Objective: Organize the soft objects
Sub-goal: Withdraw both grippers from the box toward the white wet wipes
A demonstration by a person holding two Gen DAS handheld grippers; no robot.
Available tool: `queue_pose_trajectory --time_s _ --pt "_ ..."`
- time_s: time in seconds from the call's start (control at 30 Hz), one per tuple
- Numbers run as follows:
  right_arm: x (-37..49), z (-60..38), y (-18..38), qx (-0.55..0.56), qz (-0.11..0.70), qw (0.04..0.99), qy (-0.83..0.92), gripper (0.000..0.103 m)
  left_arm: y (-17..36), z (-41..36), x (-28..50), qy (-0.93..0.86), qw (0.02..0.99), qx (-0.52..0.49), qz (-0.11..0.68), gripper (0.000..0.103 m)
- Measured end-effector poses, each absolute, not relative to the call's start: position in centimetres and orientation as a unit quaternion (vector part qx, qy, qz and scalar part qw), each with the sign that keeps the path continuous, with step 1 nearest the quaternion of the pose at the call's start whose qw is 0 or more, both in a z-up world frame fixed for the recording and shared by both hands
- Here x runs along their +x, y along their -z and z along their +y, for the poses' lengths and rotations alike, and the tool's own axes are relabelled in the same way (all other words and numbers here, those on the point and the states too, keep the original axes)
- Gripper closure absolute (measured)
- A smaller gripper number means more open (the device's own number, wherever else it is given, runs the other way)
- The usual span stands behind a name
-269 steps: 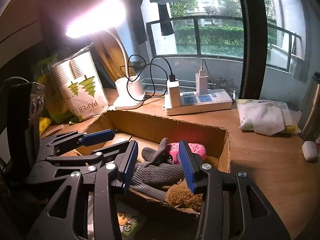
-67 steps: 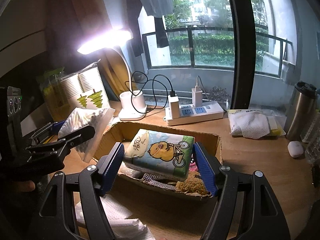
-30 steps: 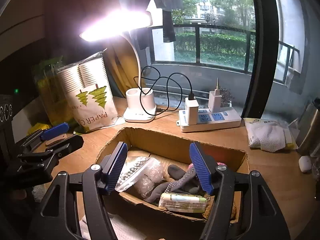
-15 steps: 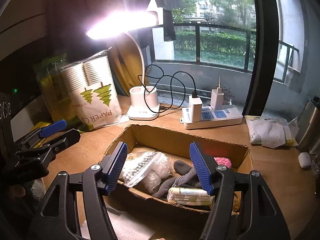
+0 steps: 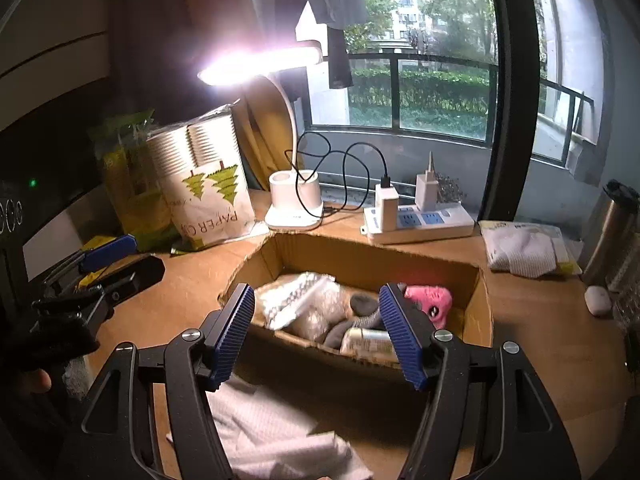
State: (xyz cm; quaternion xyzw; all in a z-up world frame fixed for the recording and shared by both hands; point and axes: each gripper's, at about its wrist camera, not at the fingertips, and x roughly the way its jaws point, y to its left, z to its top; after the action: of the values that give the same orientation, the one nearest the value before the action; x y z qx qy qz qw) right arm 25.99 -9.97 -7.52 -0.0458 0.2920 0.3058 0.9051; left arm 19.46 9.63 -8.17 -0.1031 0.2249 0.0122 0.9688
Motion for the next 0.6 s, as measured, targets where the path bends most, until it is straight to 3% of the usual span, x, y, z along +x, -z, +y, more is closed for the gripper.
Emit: queue_pose_trajectory --time_s 0.6 --pt "21.6 -12.4 9.7 -0.049 0.310 0.902 -0.297 0.034 10.0 7.1 15.5 -0.002 0.966 -0.105 0.236 0.021"
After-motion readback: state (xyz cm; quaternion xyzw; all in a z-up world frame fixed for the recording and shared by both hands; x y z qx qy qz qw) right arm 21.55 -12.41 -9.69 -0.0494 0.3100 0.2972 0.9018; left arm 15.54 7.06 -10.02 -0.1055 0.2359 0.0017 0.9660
